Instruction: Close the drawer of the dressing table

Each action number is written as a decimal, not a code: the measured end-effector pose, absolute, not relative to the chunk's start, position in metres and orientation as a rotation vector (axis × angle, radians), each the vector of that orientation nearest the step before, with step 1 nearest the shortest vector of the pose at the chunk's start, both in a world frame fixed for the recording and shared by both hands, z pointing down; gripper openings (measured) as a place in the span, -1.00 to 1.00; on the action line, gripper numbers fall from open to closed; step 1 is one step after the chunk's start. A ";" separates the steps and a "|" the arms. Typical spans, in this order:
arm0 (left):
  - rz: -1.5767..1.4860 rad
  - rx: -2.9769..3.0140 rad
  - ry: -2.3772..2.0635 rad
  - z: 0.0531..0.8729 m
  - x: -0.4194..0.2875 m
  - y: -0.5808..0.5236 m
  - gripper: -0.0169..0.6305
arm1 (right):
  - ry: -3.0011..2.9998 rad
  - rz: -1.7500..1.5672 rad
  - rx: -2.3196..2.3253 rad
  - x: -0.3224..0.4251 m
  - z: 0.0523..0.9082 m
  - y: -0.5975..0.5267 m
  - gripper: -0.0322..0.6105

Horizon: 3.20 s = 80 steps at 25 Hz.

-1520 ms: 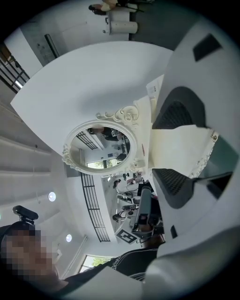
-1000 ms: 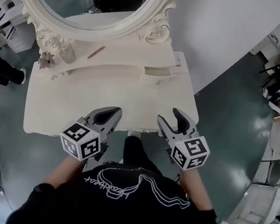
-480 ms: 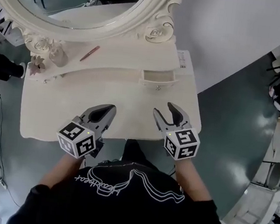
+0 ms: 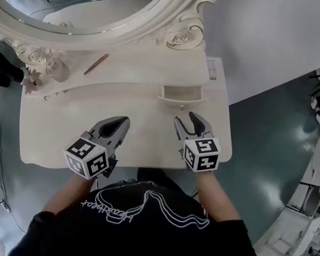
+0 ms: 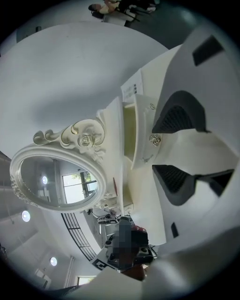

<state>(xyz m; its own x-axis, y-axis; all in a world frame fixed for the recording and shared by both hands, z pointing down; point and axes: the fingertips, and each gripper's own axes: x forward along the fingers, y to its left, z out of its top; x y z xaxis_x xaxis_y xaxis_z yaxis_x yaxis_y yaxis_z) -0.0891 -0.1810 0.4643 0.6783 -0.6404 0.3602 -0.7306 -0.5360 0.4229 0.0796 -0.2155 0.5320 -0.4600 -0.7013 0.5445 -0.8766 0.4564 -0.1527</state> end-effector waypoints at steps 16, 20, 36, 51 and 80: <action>0.216 2.265 -1.067 0.483 -0.098 -0.200 -0.94 | -2.233 0.684 1.379 0.081 0.566 -0.245 -0.47; 0.215 2.256 -1.070 0.485 -0.098 -0.202 -0.94 | -2.239 0.682 1.371 0.081 0.566 -0.246 -0.53; 0.212 2.251 -1.050 0.487 -0.092 -0.204 -0.94 | -2.239 0.680 1.367 0.079 0.566 -0.247 -0.59; 0.210 2.234 -1.060 0.485 -0.099 -0.205 -0.94 | -2.242 0.681 1.377 0.078 0.559 -0.254 -0.59; 0.205 2.217 -1.092 0.487 -0.112 -0.217 -0.94 | -2.235 0.681 1.370 0.075 0.564 -0.295 -0.59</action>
<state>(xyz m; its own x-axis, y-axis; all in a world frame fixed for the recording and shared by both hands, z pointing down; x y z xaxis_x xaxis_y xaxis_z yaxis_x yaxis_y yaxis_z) -0.1122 -0.2168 0.4867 0.6408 -0.6538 0.4024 -0.7551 -0.4421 0.4840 0.0751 -0.2954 0.5645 -0.4193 -0.6907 0.5891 -0.9019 0.3910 -0.1835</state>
